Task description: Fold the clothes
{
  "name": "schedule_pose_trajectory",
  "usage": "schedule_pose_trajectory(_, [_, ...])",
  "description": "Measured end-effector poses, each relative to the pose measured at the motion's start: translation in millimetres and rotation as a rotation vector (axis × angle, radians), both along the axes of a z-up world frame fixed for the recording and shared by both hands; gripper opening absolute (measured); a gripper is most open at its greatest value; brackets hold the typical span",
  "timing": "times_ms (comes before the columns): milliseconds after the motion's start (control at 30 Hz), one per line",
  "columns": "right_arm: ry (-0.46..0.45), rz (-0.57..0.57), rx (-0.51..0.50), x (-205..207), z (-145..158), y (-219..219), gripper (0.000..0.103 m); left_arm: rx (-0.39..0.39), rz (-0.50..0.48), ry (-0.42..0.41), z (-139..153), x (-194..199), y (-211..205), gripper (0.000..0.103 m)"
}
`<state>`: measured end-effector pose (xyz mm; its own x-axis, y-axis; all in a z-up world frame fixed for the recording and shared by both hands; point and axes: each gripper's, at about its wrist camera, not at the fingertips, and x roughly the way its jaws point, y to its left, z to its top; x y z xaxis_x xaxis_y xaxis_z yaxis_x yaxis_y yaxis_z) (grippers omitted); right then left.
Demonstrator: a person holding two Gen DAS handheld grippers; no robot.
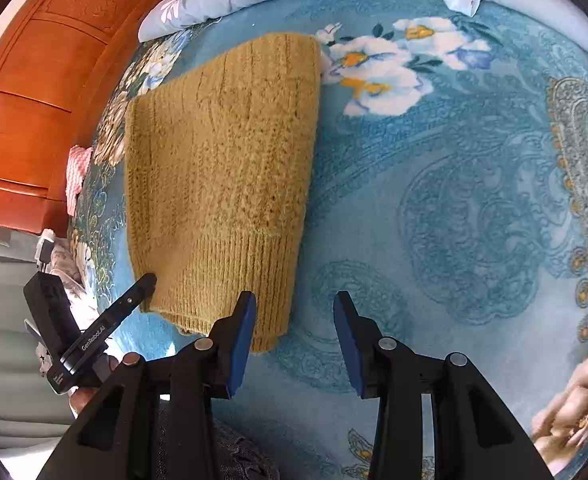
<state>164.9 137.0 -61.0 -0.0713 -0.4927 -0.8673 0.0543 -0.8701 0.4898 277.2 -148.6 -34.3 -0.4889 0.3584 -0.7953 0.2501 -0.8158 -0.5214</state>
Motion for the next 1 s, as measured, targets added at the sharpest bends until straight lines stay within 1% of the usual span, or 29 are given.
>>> schedule_pose_trajectory(33, [0.006, 0.003, -0.021, 0.5, -3.2, 2.2, 0.048, 0.048, 0.01, 0.021, 3.5, 3.4, -4.9, 0.046])
schedule_pose_trajectory(100, [0.022, 0.006, -0.067, -1.0, -9.5, 1.5, 0.053, 0.133, 0.045, 0.068, 12.6, 13.5, -17.3, 0.046])
schedule_pose_trajectory(133, [0.025, 0.006, -0.094, -2.4, -13.8, 1.0, 0.057, 0.158, 0.066, 0.089, 17.7, 19.3, -24.1, 0.046])
schedule_pose_trajectory(167, [0.019, -0.002, -0.122, -4.1, -18.9, 1.6, 0.058, 0.179, 0.086, 0.107, 22.6, 24.4, -30.2, 0.047])
schedule_pose_trajectory(300, [0.003, -0.047, -0.234, -5.2, -39.1, 4.3, 0.059, 0.203, 0.133, 0.158, 38.5, 36.9, -45.8, 0.053])
schedule_pose_trajectory(400, [0.007, -0.067, -0.296, -6.7, -48.1, 1.2, 0.059, 0.215, 0.161, 0.176, 44.1, 37.8, -53.6, 0.053])
schedule_pose_trajectory(467, [0.007, -0.063, -0.328, -6.6, -49.9, -4.4, 0.059, 0.229, 0.172, 0.178, 44.9, 37.5, -56.1, 0.053])
schedule_pose_trajectory(533, [0.006, -0.058, -0.361, -6.5, -51.5, -10.1, 0.059, 0.224, 0.168, 0.168, 44.0, 36.9, -54.1, 0.053])
schedule_pose_trajectory(600, [0.013, -0.037, -0.355, -7.4, -49.4, -14.8, 0.061, 0.211, 0.157, 0.158, 43.5, 33.9, -48.3, 0.053])
schedule_pose_trajectory(667, [0.017, -0.027, -0.324, -8.4, -47.0, -16.3, 0.055, 0.203, 0.149, 0.147, 41.7, 30.3, -40.9, 0.053])
schedule_pose_trajectory(700, [0.019, -0.022, -0.307, -8.9, -45.8, -16.9, 0.038, 0.201, 0.144, 0.142, 41.0, 29.7, -39.0, 0.053])
schedule_pose_trajectory(733, [0.019, -0.024, -0.297, -8.5, -43.9, -14.8, 0.031, 0.198, 0.139, 0.135, 40.0, 28.8, -37.0, 0.053])
schedule_pose_trajectory(800, [0.02, -0.029, -0.3, -9.0, -38.2, -11.6, 0.026, 0.192, 0.128, 0.125, 38.4, 26.8, -32.3, 0.053])
schedule_pose_trajectory(900, [0.01, -0.009, -0.308, -15.4, -24.1, -2.2, 0.025, 0.177, 0.108, 0.116, 38.8, 23.4, -25.7, 0.053])
schedule_pose_trajectory(933, [0.015, 0.01, -0.304, -20.6, -16.8, 2.0, 0.024, 0.17, 0.098, 0.112, 39.4, 21.9, -23.6, 0.053])
schedule_pose_trajectory(1000, [0.035, 0.07, -0.259, -35.5, 1.0, 17.2, 0.024, 0.153, 0.079, 0.111, 40.8, 19.1, -20.2, 0.053])
